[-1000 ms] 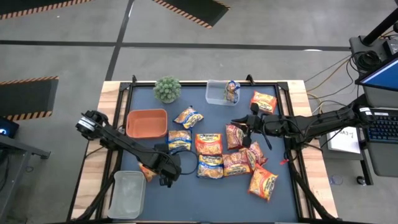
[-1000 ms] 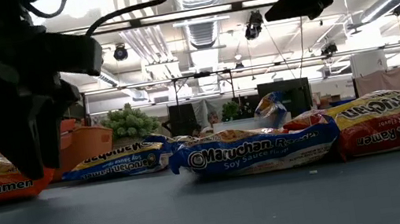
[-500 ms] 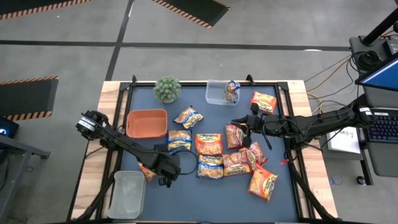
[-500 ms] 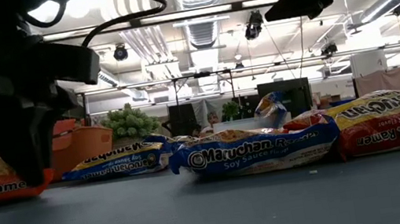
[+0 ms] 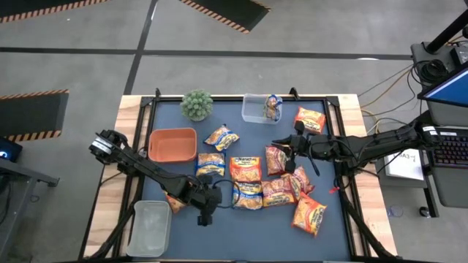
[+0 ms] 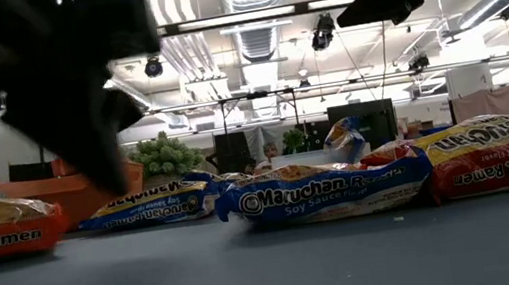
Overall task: Sort Maruchan noodles
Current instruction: Put the orange noodle pack into the orange bin
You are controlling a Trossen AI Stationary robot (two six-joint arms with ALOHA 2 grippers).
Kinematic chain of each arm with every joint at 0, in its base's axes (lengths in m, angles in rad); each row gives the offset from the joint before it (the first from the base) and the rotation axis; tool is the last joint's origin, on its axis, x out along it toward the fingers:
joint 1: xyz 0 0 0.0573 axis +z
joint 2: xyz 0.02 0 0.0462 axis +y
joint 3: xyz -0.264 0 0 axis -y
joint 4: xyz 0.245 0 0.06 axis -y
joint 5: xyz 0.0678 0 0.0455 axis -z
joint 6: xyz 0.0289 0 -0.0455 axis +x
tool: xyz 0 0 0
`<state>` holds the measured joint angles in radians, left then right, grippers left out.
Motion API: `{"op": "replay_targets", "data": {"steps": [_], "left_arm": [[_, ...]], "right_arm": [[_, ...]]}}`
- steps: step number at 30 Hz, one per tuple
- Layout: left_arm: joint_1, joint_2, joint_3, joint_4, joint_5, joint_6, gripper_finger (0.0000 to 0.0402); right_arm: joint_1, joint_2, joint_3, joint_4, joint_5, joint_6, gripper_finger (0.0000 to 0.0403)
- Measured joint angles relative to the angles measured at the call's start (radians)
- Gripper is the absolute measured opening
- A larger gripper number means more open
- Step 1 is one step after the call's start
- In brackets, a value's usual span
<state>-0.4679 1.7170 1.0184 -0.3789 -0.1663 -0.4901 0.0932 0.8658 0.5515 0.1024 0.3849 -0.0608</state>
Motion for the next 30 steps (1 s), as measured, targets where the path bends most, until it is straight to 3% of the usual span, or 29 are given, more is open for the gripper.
{"op": "replay_targets", "data": {"steps": [15, 26, 30], "left_arm": [[0.008, -0.006, 0.001, 0.156, -0.085, 0.181, 0.0], [0.01, -0.018, 0.042, 0.021, -0.085, 0.114, 0.0017], [0.011, -0.056, 0.07, -0.256, -0.047, 0.013, 0.0042]], "right_arm": [[0.0, 0.0, 0.0, 0.0, 0.0, -0.002, 0.0031], [-0.002, 0.0, 0.0, 0.0, 0.001, -0.002, 0.0031], [-0.002, 0.0, 0.0, 0.0, 0.001, -0.002, 0.0031]]}}
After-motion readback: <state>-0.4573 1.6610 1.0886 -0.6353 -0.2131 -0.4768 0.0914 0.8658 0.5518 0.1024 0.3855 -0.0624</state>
